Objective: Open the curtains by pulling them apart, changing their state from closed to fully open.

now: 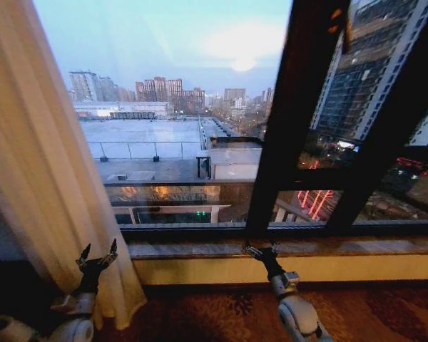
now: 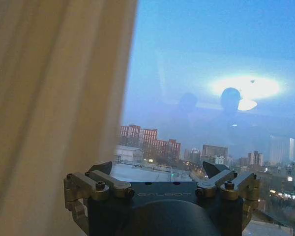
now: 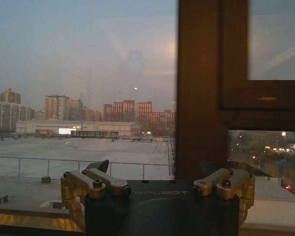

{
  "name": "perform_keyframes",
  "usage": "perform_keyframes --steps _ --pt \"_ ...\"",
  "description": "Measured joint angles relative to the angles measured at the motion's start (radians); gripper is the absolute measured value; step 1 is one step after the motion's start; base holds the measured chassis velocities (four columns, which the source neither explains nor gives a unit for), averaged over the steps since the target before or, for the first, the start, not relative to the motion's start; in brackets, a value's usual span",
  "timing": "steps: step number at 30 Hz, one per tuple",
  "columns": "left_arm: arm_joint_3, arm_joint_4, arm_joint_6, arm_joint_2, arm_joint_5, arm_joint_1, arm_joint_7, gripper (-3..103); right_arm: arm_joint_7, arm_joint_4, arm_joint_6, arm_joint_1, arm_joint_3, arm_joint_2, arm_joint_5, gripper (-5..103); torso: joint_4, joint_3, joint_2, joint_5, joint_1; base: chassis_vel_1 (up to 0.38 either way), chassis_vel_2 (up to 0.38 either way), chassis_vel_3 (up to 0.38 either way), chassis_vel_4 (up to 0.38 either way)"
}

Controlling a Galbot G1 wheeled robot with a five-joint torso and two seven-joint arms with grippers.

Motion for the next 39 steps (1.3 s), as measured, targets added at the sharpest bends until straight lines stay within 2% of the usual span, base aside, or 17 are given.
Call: perform_keyframes --steps 39 --pt "0.0 0.0 0.0 0.0 0.0 0.0 0.0 100 0.0 0.0 0.0 0.0 0.0 0.0 0.0 100 -0.0001 0.0 0.0 -0.0001 0.0 -0.333 -0.379 0.329 0.38"
